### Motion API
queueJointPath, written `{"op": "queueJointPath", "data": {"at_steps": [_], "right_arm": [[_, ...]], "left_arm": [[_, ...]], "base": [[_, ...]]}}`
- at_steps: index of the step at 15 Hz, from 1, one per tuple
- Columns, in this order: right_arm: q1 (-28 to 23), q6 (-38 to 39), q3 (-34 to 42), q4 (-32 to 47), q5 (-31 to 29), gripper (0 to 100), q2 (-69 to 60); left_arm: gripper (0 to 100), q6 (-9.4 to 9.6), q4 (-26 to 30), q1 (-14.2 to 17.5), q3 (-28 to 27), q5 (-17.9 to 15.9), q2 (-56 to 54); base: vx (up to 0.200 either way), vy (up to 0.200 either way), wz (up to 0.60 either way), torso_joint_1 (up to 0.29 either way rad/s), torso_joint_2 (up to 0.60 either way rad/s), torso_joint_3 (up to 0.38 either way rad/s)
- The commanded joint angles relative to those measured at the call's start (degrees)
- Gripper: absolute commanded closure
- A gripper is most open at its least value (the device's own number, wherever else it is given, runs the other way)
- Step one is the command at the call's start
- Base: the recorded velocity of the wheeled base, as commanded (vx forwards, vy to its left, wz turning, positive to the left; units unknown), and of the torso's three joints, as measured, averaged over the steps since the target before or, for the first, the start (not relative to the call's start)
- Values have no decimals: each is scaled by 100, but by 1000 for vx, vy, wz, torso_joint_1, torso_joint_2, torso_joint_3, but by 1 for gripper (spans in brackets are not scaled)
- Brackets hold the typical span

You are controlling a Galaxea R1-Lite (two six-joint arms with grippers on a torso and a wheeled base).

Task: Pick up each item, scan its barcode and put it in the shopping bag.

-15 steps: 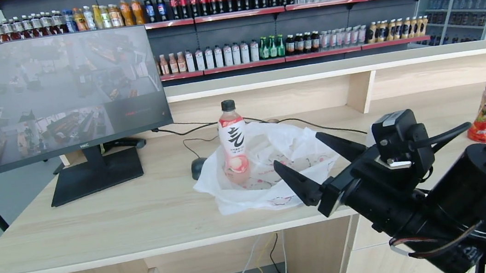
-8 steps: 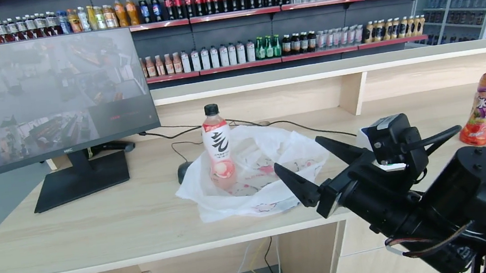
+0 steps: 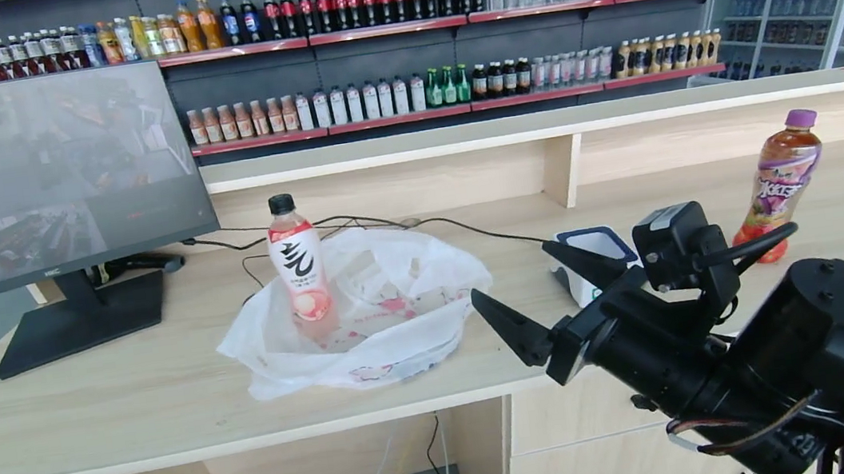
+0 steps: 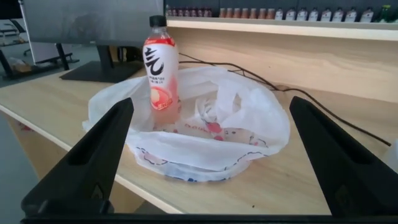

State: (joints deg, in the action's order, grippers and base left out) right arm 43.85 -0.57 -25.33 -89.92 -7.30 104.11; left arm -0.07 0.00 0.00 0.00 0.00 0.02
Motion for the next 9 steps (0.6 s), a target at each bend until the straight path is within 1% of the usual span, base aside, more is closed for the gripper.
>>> {"op": "queueJointPath", "data": {"at_steps": [1,9], "right_arm": [[1,-4,2,-8,1,0,48],[1,-4,2,-8,1,0,75]], "left_arm": [[0,-1,0,0,0,0,-2],[0,-1,0,0,0,0,-2]], "base": [[0,-200,0,7,-2,2],[0,-200,0,2,2,4]]}}
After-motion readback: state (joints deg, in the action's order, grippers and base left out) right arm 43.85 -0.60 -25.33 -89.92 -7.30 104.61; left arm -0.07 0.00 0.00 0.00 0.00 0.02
